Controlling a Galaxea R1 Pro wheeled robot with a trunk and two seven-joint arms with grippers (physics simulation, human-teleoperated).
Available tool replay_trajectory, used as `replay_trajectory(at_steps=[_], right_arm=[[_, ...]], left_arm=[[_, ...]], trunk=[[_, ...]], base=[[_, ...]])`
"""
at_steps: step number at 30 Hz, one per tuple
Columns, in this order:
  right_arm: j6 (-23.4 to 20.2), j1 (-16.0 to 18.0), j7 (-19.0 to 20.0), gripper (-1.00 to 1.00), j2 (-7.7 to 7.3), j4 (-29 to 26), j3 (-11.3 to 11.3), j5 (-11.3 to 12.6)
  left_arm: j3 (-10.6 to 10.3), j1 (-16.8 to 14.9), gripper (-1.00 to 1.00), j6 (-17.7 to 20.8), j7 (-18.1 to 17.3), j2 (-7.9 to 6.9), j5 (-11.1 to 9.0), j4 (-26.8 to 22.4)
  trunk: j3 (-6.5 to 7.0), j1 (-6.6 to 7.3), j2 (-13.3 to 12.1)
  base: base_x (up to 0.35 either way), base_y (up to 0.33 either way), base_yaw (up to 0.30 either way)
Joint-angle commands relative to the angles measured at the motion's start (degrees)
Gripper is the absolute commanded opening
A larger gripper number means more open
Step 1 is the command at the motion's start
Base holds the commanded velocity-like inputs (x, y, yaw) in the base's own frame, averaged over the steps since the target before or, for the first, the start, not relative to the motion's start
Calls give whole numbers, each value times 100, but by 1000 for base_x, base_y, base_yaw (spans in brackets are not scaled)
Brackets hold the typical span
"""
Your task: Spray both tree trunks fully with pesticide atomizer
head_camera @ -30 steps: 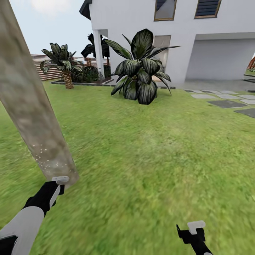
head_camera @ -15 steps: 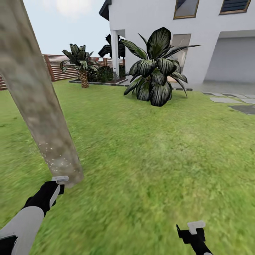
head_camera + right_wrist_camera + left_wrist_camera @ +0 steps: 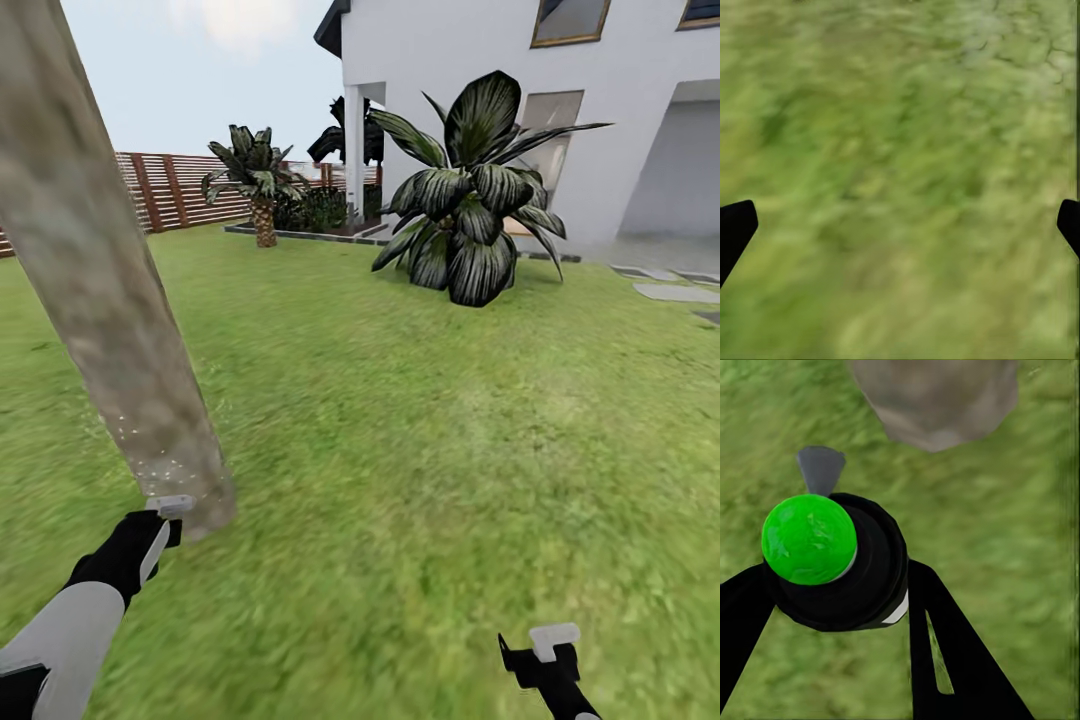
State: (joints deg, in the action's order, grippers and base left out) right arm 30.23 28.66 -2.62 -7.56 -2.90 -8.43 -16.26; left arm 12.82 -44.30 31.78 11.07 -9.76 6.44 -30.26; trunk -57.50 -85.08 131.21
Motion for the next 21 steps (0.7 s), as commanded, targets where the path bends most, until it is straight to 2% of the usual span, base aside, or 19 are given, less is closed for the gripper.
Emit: replay_trajectory(at_steps=[1, 4, 6, 8, 9, 11, 21], right_arm=[[0, 0, -1, 100, 0, 0, 0, 0], [0, 0, -2, 100, 7, 7, 1, 0], [0, 0, -2, 100, 4, 8, 0, 0], [0, 3, -2, 100, -7, 9, 0, 0], [0, 0, -2, 100, -8, 9, 0, 0], [0, 1, -2, 100, -9, 9, 0, 0], [0, 1, -2, 100, -9, 9, 0, 0]], left_arm=[[-3, 0, -100, -2, 0, 3, 1, -5], [-6, 0, -100, -2, -5, 35, -28, 4], [1, 0, -100, 5, -3, 166, -30, -71], [-19, 0, -100, 34, -12, 283, -28, -379], [-31, -10, -100, 70, -21, 291, -21, -607], [-41, -50, -100, 92, -25, 301, -16, -732], [-68, -52, -100, 130, -50, 374, 27, -753]], trunk=[[0, 0, 0], [0, 0, 0], [0, 0, 0], [0, 0, 0], [0, 0, 0], [0, 0, 0], [0, 0, 0]], base=[[171, -227, 19], [31, -265, 225], [-75, -271, 268], [-193, -227, 275], [-181, -201, 276], [7, -218, 277], [201, -147, 253]])
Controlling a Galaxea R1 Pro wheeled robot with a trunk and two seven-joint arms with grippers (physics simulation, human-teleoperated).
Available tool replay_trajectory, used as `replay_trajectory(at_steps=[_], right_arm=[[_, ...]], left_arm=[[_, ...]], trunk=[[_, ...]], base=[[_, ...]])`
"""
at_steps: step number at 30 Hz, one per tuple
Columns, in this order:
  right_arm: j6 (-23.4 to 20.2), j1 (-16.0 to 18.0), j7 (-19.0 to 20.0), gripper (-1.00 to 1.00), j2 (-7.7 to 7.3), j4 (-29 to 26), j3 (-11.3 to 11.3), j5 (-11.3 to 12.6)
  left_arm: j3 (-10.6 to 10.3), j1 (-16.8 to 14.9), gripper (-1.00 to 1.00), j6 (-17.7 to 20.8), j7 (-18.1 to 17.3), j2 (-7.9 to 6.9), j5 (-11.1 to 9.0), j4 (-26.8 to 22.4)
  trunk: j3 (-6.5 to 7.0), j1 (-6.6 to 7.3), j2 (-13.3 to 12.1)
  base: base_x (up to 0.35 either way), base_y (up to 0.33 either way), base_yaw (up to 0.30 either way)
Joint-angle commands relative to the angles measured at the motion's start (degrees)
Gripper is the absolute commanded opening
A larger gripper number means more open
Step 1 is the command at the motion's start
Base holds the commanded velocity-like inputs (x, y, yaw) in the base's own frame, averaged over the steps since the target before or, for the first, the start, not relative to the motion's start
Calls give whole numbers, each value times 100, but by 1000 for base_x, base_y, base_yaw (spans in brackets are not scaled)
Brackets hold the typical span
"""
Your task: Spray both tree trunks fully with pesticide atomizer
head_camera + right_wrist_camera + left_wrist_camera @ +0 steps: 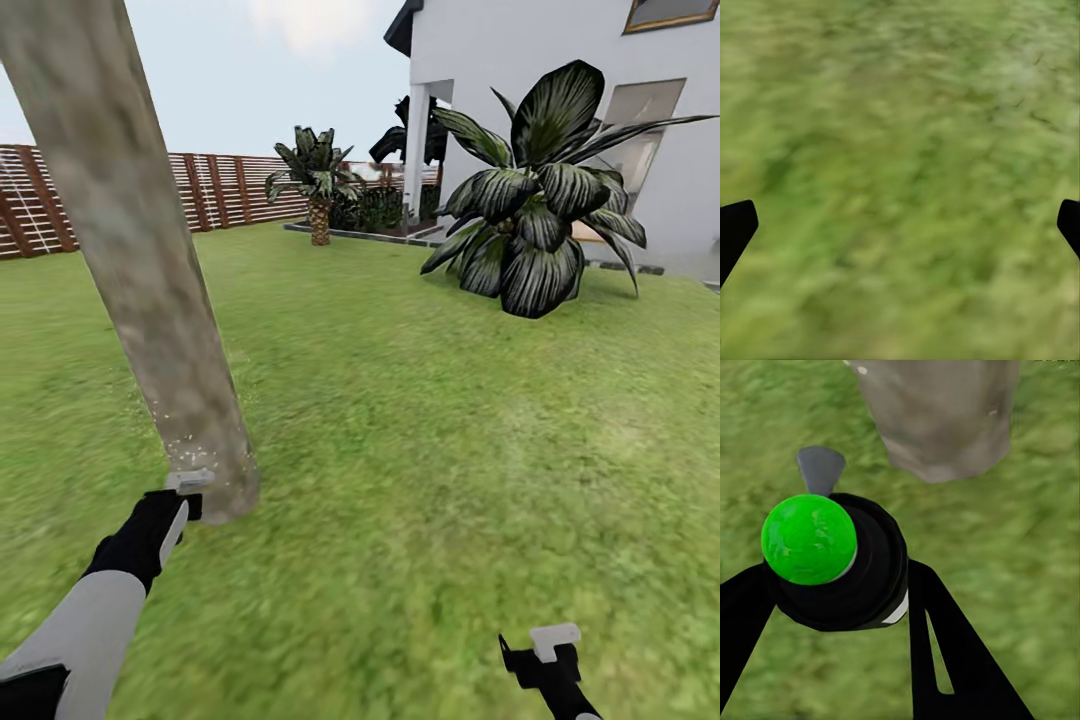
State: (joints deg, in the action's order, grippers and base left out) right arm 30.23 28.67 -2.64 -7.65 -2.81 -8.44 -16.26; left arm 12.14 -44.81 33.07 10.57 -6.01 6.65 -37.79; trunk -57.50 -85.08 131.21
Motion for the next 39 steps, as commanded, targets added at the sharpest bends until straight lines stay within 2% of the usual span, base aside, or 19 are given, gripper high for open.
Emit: replay_trajectory(at_steps=[1, 2, 3, 5, 7, 9, 10, 11, 12, 14, 15, 16, 18, 21, 25, 27, 31, 33, 39], right_arm=[[0, -1, 0, 100, 0, 3, 0, 0], [0, -1, 0, 100, 0, 6, 0, 0], [0, 0, 0, 100, 0, 3, 0, 0], [0, 0, -1, 100, -4, 1, 0, 0], [0, 3, 0, 100, -15, 0, 0, 0], [0, 2, 0, 100, -13, 5, 0, 0], [0, 1, 0, 100, -11, 7, 0, 0], [0, 0, 0, 100, -9, 9, 0, 0], [0, 1, 0, 100, -9, 4, 0, 0], [0, 1, 0, 100, -9, 1, 0, 0], [0, 0, 0, 100, -9, 1, 0, 0], [0, -1, 0, 100, -9, 0, 0, 0], [0, -2, 0, 100, -6, 0, 0, 0], [0, -1, 0, 100, -2, 0, 0, 0], [0, 0, 0, 100, -4, 0, 0, 0], [0, 0, 0, 100, -2, 0, 0, 0], [0, 2, 0, 100, -12, 0, 0, 0], [0, 1, 0, 100, -17, 0, 0, 0], [0, 0, 0, 100, -18, 0, 0, 0]], left_arm=[[-33, -27, -100, 15, -44, 24, -7, 0], [-118, -47, -100, 70, -58, 51, -15, -6], [-244, -232, -100, 291, -70, 78, -26, -42], [-287, -410, -100, 515, -84, 42, -18, -69], [-308, -519, -100, 633, -95, -166, -14, -85], [-320, -511, -100, 641, -98, -257, -17, -84], [-377, -520, -100, 649, -99, -246, -22, -90], [-684, -564, -100, 656, -126, 54, -32, -96], [-705, -615, -100, 660, -133, 63, -41, -92], [-695, -686, -100, 667, -141, 4, -43, -89], [-691, -699, -100, 671, -142, -96, -48, -89], [-679, -705, -100, 673, -224, -396, -55, -87], [-674, -675, -100, 674, -544, -541, -41, -82], [-678, -668, -100, 673, -706, -566, 4, -85], [-672, -715, -100, 674, -718, -595, 17, -90], [-680, -804, -100, 862, -717, -597, 13, -269], [-730, -778, -100, 1408, -716, -540, 2, -1006], [-730, -781, -100, 1614, -716, -540, 4, -1098], [-730, -767, -100, 1684, -707, -525, 2, -1109]], trunk=[[0, 0, 0], [0, 0, 0], [0, 0, 0], [0, 0, 0], [0, 0, 0], [0, 0, 0], [0, 0, 0], [0, 0, 0], [0, 0, 0], [0, 0, 0], [0, 0, 0], [0, 0, 0], [0, 0, 0], [0, 0, 0], [0, 0, 0], [0, 0, 0], [0, 0, 0], [0, 0, 0], [0, 0, 0]], base=[[14, -10, 29], [7, -5, 15], [2, -2, 5], [1, -1, 2], [0, 0, 0], [0, 0, 0], [0, 0, 0], [0, 0, 0], [0, 0, 0], [0, 0, 0], [0, 0, 0], [0, 0, 0], [0, 0, 73], [0, 0, 227], [0, 0, 272], [0, 0, 275], [0, 0, 83], [100, -123, 5], [151, -218, 1]])
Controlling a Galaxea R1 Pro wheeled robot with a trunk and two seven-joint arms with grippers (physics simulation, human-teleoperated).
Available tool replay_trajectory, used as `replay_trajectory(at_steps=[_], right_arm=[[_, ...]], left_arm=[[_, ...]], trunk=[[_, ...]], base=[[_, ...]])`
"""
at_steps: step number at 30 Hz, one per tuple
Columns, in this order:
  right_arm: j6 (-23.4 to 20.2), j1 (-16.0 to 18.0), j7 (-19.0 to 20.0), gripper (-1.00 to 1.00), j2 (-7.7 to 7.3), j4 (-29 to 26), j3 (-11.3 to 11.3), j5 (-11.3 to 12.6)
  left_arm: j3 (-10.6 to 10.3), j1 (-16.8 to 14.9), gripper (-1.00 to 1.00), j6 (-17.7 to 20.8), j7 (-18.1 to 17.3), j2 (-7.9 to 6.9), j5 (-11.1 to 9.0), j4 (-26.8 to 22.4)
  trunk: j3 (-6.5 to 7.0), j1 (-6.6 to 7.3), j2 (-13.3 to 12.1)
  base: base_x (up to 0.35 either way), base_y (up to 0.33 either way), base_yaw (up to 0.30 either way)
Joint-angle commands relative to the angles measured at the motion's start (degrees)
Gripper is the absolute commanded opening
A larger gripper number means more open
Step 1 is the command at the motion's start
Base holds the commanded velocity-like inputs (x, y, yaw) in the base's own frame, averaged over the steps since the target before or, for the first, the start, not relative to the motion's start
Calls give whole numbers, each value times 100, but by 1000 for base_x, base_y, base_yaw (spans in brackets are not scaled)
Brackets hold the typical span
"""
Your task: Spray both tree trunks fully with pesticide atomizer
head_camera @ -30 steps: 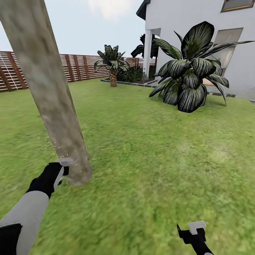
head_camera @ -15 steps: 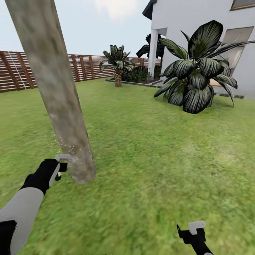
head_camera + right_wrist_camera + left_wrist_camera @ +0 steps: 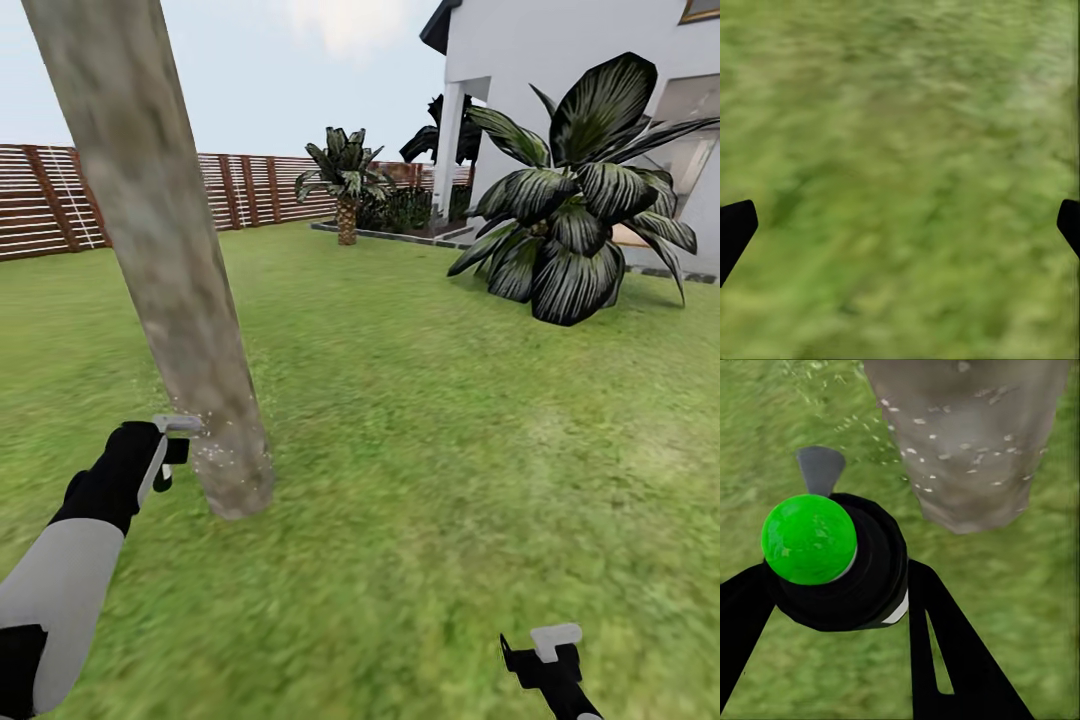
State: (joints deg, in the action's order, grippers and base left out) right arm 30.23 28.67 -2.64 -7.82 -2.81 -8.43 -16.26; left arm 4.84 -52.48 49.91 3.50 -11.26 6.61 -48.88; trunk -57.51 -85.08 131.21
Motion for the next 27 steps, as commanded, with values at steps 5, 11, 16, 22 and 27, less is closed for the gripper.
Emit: replay_trajectory(at_steps=[5, 11, 16, 22, 27], right_arm=[[0, -1, 0, 100, 0, 0, 0, 0], [0, 0, 0, 100, 0, 0, 0, 0], [0, -1, 0, 100, 0, 0, 0, 0], [0, 1, 0, 100, 0, -8, 0, 0], [0, 2, 0, 100, 8, -9, 0, 0]], left_arm=[[0, 3, -100, 2, 2, 6, 4, -5], [-3, 10, -100, 2, 2, 2, 10, -7], [-3, 10, -100, 2, 9, 1, 23, 0], [23, 10, -100, 2, 19, -21, 29, 1], [55, 11, -100, 1, 27, -76, 33, 33]], trunk=[[0, 0, 0], [0, 0, 0], [0, 0, 0], [0, 0, 0], [0, 0, 0]], base=[[19, -268, 0], [0, -273, 0], [0, -274, 0], [0, -275, 13], [0, -275, 242]])
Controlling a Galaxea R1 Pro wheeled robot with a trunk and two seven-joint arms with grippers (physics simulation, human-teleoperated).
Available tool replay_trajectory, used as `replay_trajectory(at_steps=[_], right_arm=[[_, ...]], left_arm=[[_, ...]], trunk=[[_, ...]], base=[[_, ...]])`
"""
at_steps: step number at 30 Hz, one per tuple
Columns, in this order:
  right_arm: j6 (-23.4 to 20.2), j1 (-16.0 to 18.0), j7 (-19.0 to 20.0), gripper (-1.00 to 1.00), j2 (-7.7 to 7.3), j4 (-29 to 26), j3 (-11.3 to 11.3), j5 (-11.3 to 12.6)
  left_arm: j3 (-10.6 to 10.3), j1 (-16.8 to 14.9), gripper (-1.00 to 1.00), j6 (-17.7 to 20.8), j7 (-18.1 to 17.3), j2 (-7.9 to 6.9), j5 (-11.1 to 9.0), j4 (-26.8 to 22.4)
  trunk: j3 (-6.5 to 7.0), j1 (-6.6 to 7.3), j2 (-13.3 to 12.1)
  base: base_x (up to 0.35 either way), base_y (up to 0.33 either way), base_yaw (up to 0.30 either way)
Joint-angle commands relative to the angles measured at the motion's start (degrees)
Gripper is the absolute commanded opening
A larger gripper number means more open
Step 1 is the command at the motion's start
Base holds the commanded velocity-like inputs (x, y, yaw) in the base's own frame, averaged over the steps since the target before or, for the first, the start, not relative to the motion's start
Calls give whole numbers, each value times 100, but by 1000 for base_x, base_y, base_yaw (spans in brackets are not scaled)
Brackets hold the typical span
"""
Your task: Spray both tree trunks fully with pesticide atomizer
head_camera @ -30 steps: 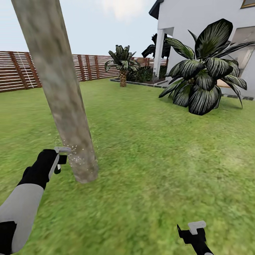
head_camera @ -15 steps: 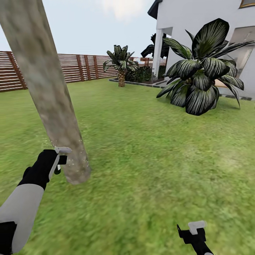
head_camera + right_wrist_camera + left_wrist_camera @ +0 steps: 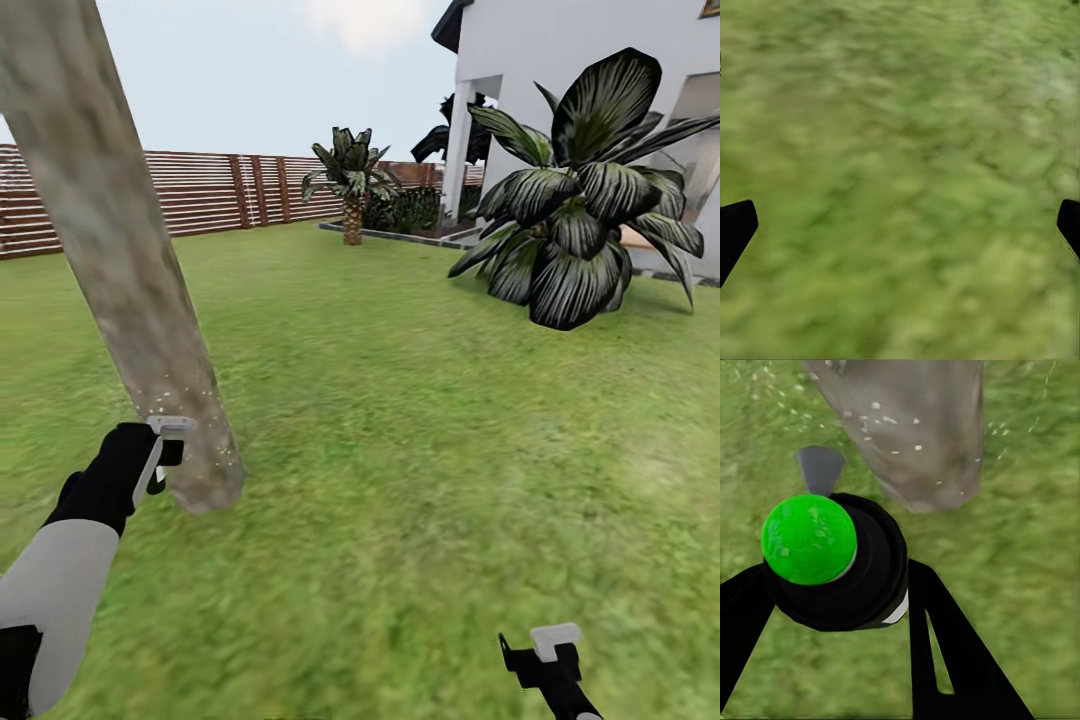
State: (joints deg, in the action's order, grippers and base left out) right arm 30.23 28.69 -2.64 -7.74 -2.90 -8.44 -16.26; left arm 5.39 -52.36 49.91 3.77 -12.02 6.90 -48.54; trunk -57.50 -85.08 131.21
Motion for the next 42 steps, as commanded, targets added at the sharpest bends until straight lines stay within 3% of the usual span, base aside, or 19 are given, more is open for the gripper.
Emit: replay_trajectory(at_steps=[1, 11, 30, 35, 42], right_arm=[[0, -2, 0, 100, 0, 0, 0, 0], [0, -2, 0, 100, 0, 0, 0, 0], [0, -2, 0, 100, -8, -9, -1, 4], [0, -4, 0, 100, -8, -9, 0, 1], [0, 1, 2, 100, -8, -9, 0, 1]], left_arm=[[-2, 1, -100, -1, 1, 2, 3, 1], [-6, -2, -100, -8, 20, 31, 2, 14], [-12, 42, -100, -8, 62, 34, 3, 78], [-7, 42, -100, -59, 71, 34, 4, 555], [-11, 42, -100, -61, 128, 72, 6, 600]], trunk=[[0, 0, 0], [0, 0, 0], [0, 0, 0], [0, 0, 0], [0, 0, 0]], base=[[0, -275, 274], [14, -275, 268], [104, -240, 28], [63, -274, 261], [162, -256, 159]])
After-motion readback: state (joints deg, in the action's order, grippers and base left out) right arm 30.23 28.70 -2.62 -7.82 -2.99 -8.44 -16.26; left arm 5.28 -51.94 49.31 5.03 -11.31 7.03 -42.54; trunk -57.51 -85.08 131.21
